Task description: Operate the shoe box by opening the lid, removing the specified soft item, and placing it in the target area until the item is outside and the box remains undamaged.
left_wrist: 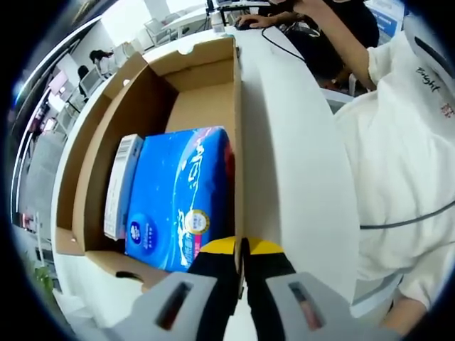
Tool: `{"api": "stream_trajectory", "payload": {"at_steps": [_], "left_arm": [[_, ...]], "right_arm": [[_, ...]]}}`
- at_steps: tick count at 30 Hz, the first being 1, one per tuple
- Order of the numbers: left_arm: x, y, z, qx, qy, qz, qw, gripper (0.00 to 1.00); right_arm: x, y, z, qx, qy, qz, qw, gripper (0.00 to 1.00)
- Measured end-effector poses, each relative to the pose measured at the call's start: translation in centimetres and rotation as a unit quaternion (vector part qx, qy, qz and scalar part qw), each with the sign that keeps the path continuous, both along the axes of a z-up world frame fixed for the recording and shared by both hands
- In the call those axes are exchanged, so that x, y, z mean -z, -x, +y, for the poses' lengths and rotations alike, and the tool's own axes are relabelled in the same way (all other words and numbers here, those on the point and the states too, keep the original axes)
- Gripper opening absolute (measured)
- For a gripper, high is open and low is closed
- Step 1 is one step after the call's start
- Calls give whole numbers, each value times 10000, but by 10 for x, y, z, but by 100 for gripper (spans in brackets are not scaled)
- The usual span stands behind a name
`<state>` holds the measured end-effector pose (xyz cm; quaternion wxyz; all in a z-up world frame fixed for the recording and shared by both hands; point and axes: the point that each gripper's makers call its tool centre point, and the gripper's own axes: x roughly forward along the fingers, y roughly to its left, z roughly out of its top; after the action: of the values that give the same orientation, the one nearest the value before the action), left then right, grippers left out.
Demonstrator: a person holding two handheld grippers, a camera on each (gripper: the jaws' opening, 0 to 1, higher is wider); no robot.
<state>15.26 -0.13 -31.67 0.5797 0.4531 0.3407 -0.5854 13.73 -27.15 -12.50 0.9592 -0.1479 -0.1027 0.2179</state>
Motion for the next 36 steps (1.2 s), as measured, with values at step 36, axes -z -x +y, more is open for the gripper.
{"api": "stream_trajectory", "payload": {"at_steps": [36], "left_arm": [[1,2,0,-43,21,-3,10000,2]], "right_arm": [[47,-27,88,-1123,-109,746,9908,44]]}}
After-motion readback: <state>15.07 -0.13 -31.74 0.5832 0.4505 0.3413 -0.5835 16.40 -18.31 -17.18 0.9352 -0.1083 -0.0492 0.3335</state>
